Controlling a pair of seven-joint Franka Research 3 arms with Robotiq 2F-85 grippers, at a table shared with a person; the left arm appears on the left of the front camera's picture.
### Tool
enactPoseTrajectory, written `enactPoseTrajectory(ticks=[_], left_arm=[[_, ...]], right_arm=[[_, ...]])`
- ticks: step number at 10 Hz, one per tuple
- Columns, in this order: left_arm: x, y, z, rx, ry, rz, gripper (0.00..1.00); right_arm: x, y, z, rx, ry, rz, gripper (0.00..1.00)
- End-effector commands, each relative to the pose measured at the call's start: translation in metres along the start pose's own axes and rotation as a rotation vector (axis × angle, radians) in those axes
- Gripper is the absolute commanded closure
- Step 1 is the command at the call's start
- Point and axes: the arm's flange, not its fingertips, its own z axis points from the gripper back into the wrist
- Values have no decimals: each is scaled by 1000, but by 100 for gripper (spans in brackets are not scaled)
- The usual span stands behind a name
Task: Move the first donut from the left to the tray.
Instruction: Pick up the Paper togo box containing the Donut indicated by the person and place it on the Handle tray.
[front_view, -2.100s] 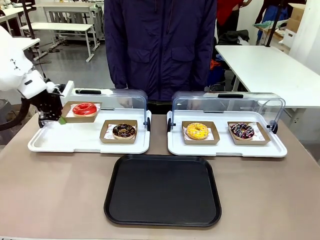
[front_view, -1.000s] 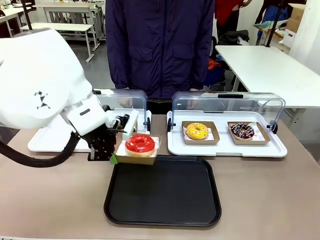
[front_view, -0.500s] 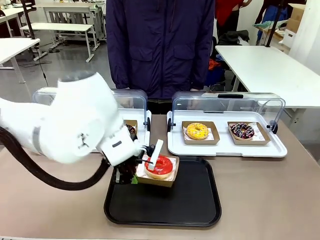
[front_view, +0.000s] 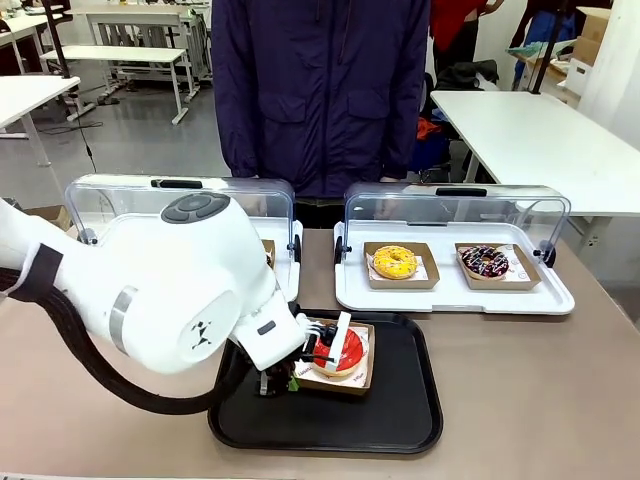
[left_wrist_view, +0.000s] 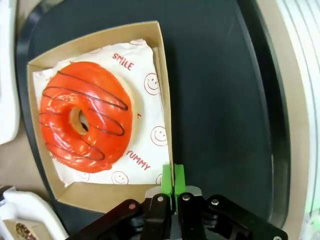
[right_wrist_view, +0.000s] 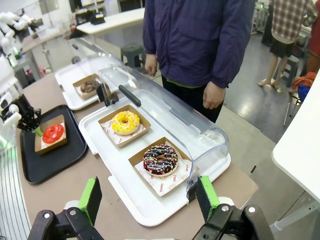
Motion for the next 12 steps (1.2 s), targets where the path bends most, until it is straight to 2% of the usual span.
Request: enactPoseTrajectory(ticks=[1,3,4,5,6,7,8,12], left_arm=[[7,-6,-12,-19,35,40,98],[10,-4,-14,-8,58,51,98],[13,-3,-17,-19,75,42,42],[16,-1,-16,-10,83,37,42],[18,-1,-14,-3,91,37,0],[21,1,-10,0,99,35,38],[24,6,0,2,100,38,0],[30,33,62,46,90,48,0]], right_arm=[[3,1,0,2,-12,8,0],[3,1,0,2,-12,8,0],[3,1,0,2,-12,8,0],[3,1,0,2,-12,8,0],[3,1,0,2,-12,8,0],[3,1,0,2,-12,8,0],[3,1,0,2,-12,8,0],[3,1,0,2,-12,8,0]])
